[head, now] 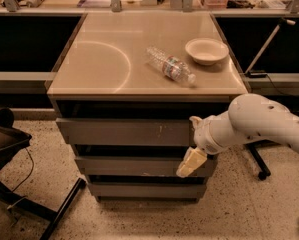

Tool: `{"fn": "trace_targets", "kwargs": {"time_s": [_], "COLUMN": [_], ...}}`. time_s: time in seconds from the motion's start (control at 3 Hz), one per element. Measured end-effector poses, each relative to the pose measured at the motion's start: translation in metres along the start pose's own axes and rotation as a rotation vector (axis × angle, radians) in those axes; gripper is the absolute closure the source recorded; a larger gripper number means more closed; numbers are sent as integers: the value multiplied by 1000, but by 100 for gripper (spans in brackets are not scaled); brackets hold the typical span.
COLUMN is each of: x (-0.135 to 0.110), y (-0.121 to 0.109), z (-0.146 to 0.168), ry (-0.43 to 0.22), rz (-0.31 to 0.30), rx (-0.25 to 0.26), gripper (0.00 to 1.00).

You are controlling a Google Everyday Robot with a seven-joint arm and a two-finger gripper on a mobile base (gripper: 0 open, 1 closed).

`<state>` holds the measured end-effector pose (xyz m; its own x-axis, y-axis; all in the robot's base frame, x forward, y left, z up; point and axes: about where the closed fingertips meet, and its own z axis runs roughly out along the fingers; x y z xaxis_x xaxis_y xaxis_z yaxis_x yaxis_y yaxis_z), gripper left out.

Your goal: Open top drawer

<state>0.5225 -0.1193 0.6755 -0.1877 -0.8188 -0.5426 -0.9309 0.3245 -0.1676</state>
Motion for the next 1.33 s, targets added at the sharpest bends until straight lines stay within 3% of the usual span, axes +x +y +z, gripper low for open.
{"fn": "trace_targets", "kwargs": {"time_s": [0.33,0.67,1.0,1.33], "x": [0,11,17,15], "y": [0,-30,-79,-86], "z": [0,14,24,24], "ry": [0,-27,-96,-105], "rz": [0,39,90,94], "rx": [0,55,134,144], "gripper": [0,0,0,0]}}
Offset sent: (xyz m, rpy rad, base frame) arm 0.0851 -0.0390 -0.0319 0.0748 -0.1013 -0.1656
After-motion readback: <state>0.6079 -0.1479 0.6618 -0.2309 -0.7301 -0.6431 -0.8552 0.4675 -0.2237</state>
